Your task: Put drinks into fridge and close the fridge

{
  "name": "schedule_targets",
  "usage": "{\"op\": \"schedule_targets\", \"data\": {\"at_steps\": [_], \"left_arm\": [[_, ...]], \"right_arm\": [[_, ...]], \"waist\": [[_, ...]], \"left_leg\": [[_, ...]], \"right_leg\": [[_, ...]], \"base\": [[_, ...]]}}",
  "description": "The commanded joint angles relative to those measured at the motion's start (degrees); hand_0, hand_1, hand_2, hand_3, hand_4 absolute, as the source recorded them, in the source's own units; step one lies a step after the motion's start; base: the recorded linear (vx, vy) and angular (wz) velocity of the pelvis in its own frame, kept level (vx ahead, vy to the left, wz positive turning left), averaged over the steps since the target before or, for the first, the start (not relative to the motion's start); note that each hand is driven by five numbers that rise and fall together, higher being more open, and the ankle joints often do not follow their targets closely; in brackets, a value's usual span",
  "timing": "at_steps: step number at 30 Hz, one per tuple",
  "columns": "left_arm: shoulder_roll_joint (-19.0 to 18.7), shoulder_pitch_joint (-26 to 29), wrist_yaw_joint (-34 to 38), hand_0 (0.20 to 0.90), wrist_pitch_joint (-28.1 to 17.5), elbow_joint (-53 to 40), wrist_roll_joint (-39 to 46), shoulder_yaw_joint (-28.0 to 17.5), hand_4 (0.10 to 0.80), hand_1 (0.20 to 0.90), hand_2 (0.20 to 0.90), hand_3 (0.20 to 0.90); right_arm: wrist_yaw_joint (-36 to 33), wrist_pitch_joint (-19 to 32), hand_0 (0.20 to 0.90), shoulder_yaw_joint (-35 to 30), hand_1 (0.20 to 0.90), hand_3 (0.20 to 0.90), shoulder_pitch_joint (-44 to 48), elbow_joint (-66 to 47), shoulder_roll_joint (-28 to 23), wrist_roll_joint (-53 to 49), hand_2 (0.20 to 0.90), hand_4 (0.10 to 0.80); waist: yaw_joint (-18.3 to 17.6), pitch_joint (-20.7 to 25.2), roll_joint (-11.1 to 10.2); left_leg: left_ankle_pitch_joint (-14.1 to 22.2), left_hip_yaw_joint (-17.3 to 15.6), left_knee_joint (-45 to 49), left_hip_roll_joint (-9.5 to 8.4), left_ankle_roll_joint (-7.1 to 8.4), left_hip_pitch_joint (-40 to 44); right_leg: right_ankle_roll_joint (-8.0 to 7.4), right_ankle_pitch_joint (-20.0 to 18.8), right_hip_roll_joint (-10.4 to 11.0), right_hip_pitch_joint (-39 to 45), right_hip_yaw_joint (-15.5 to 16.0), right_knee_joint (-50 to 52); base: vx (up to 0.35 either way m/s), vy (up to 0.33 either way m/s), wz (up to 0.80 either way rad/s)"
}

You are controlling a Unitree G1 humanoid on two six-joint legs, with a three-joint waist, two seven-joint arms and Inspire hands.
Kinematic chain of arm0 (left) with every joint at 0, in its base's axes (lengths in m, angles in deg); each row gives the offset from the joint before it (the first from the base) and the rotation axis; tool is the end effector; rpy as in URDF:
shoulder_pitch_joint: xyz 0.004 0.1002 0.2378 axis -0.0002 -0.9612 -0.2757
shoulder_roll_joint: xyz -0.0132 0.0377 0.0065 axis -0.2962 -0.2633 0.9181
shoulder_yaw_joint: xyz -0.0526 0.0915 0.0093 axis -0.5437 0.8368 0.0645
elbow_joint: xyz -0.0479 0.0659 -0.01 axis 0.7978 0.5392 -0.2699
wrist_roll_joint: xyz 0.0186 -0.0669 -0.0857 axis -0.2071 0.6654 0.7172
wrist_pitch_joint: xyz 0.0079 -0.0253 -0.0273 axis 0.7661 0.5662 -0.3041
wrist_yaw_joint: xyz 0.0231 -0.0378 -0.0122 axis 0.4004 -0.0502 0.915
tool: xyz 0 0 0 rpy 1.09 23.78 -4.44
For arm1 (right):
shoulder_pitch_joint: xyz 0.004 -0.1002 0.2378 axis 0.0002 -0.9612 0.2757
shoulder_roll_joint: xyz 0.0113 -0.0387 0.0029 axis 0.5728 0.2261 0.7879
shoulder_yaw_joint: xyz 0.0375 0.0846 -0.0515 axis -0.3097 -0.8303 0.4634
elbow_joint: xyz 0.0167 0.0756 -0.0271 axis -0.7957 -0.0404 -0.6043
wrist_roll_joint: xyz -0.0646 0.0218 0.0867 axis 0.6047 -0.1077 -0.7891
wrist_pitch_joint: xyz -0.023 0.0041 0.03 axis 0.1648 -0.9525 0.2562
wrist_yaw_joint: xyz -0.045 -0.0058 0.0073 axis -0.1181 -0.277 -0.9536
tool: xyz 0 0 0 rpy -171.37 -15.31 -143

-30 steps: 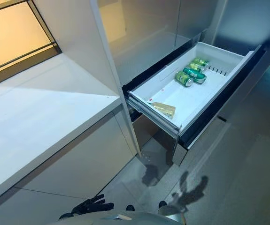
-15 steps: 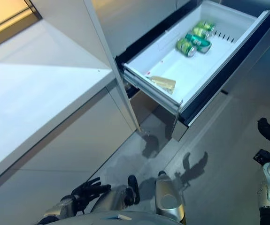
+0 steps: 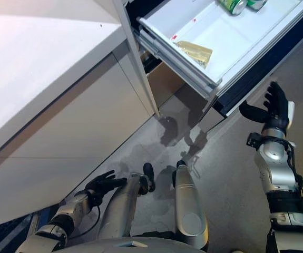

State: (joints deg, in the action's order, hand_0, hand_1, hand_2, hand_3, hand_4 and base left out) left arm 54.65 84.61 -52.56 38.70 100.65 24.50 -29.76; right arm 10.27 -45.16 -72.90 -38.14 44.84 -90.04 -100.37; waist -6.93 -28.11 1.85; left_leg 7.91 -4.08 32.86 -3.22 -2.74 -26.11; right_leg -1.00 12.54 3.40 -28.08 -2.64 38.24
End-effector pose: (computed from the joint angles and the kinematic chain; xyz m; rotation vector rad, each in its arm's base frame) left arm 0.1907 0.2215 -0.0767 -0.1119 0.8491 0.1370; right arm 0.2634 -0.2920 0.1124 -0.1951 -0.0953 -0.4816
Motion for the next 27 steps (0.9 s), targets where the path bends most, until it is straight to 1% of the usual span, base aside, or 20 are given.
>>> {"op": "schedule_targets", "data": {"at_steps": [1, 4, 9, 14, 17, 22, 24, 27], "left_arm": [[-3.2, -2.2, 1.4, 0.9, -1.1, -1.8, 1.7, 1.3, 0.8, 0.9, 0.9, 0.9], [-2.9, -1.2, 1.6, 0.9, -0.7, -1.8, 1.7, 2.3, 0.8, 0.9, 0.9, 0.9], [-2.3, -0.3, 2.5, 0.9, 0.1, -2.2, 1.4, 3.1, 0.8, 0.9, 0.9, 0.9], [-1.9, 0.3, 1.8, 0.9, 1.3, -2.0, 0.0, 3.9, 0.8, 0.9, 0.9, 0.9], [-1.8, 0.8, 2.0, 0.9, 1.4, -1.8, -1.0, 5.0, 0.8, 0.9, 0.9, 0.9], [-1.9, 1.5, 2.0, 0.9, 2.2, -1.5, -1.0, 6.0, 0.8, 0.9, 0.9, 0.9], [-2.0, 1.7, 1.6, 0.9, 2.0, -1.2, -1.8, 6.6, 0.8, 0.9, 0.9, 0.9], [-2.2, 1.9, 1.7, 0.9, 2.1, -0.7, -3.1, 7.8, 0.8, 0.9, 0.9, 0.9]], "right_arm": [[2.1, 4.3, 0.9, 3.3, 0.9, 0.9, 11.3, -0.4, -4.0, 4.0, 0.9, 0.8], [4.1, 4.4, 0.9, 7.7, 0.9, 0.9, 17.0, -1.4, -2.9, 5.8, 0.9, 0.8], [6.7, 6.2, 0.9, 12.9, 0.9, 0.9, 22.5, -2.9, -1.2, 7.3, 0.9, 0.8], [8.3, 5.5, 0.9, 17.5, 0.9, 0.9, 29.4, -2.2, 1.3, 8.5, 0.9, 0.8], [8.5, 5.2, 0.9, 20.4, 0.9, 0.9, 33.4, -0.5, 2.5, 7.9, 0.9, 0.8], [8.7, 4.8, 0.9, 23.2, 0.9, 0.9, 38.4, 1.3, 4.2, 6.9, 0.9, 0.8], [8.1, 4.5, 0.9, 24.6, 0.9, 0.9, 41.2, 2.9, 5.2, 6.4, 0.9, 0.8], [5.8, 5.2, 0.9, 26.1, 0.9, 0.9, 44.1, 5.3, 6.8, 5.4, 0.9, 0.8]], "waist": [[2.5, 2.1, -0.8], [3.5, 1.8, -0.6], [4.9, 1.7, -0.7], [7.1, 2.1, -0.8], [8.4, 2.4, -0.8], [9.9, 2.9, -1.0], [11.0, 3.0, -1.1], [12.3, 4.1, -1.6]], "left_leg": [[5.5, 1.6, 2.0, -2.56, -2.15, 2.2], [4.9, 2.0, 1.0, -2.74, -2.13, 2.4], [4.4, 2.4, -0.1, -2.89, -2.05, 2.8], [4.4, 3.2, -0.4, -2.96, -1.76, 3.9], [4.2, 3.8, -1.2, -2.97, -1.66, 4.9], [3.5, 4.5, -2.9, -2.9, -1.49, 6.1], [3.6, 5.0, -3.3, -2.79, -1.36, 7.1], [2.8, 6.0, -5.8, -2.59, -1.11, 9.0]], "right_leg": [[3.03, -2.0, -1.4, 1.9, 2.7, -2.0], [2.81, -2.5, -1.4, 2.1, 2.9, -2.9], [2.48, -3.0, -1.1, 3.0, 3.0, -4.6], [2.31, -3.3, -0.4, 5.4, 3.9, -6.3], [2.29, -3.7, -0.2, 7.1, 4.5, -7.8], [2.38, -4.3, -0.2, 9.0, 5.0, -10.0], [2.49, -4.1, -0.2, 10.6, 5.6, -10.9], [2.48, -4.6, -0.1, 13.2, 6.4, -13.7]], "base": [[0.0, 0.0, 0.0], [-0.001, 0.001, 0.01], [0.007, -0.017, 0.06], [0.045, -0.039, 0.1], [0.045, -0.033, 0.2], [0.024, -0.032, 0.17], [0.05, -0.054, 0.22], [0.072, -0.057, 0.27]]}}
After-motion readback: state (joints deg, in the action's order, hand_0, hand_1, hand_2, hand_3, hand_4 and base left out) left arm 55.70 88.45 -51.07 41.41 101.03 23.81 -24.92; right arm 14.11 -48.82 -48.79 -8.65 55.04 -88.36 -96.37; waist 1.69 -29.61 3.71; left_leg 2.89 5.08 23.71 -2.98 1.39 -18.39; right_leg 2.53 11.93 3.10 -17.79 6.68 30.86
